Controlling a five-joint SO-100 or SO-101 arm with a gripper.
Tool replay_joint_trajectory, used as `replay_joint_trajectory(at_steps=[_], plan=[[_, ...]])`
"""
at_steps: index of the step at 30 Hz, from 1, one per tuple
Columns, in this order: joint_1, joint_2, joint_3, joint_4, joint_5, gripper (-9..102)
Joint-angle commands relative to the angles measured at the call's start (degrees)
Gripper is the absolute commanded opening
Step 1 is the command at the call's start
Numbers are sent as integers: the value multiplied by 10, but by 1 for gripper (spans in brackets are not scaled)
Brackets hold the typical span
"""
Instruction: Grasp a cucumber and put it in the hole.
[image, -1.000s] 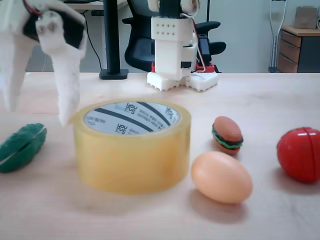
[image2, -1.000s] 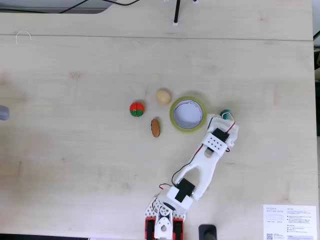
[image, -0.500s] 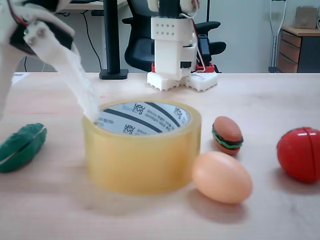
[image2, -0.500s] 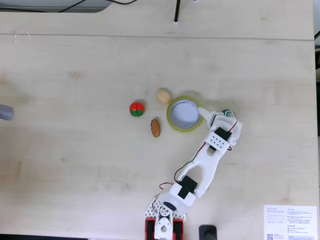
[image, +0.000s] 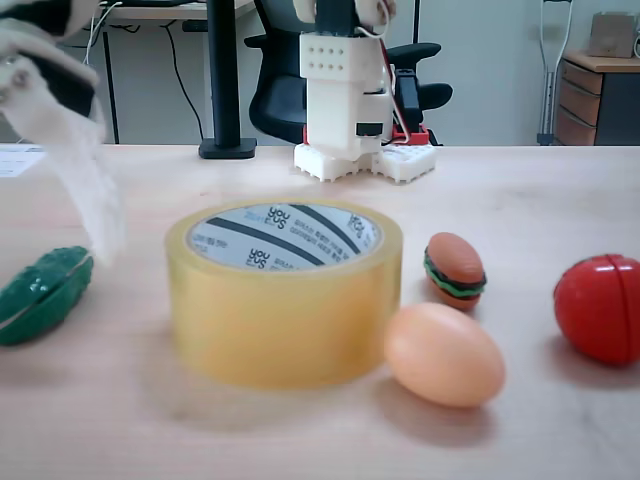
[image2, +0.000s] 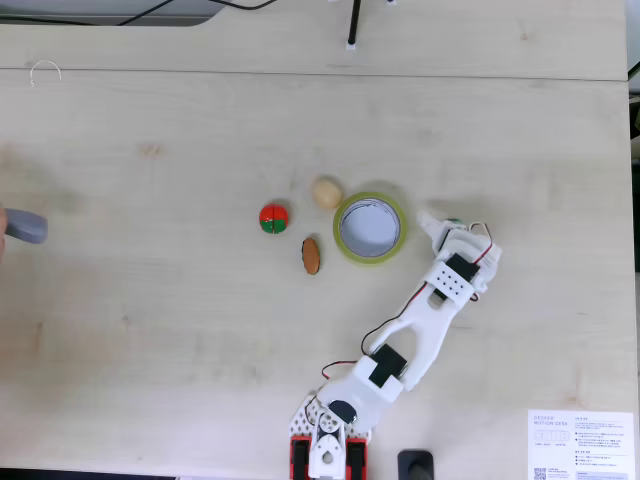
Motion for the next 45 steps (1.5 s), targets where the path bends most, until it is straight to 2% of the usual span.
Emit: replay_joint_trajectory(at_steps=[1, 10, 30, 36, 41, 45], plan=[[11, 14, -44, -18, -1, 49], [11, -15, -43, -16, -1, 49], [-4, -37, -43, -4, -1, 33], [-18, -38, -45, 30, -1, 30], [-33, -40, -66, 104, -1, 22], [-40, -40, -75, 131, 2, 20]])
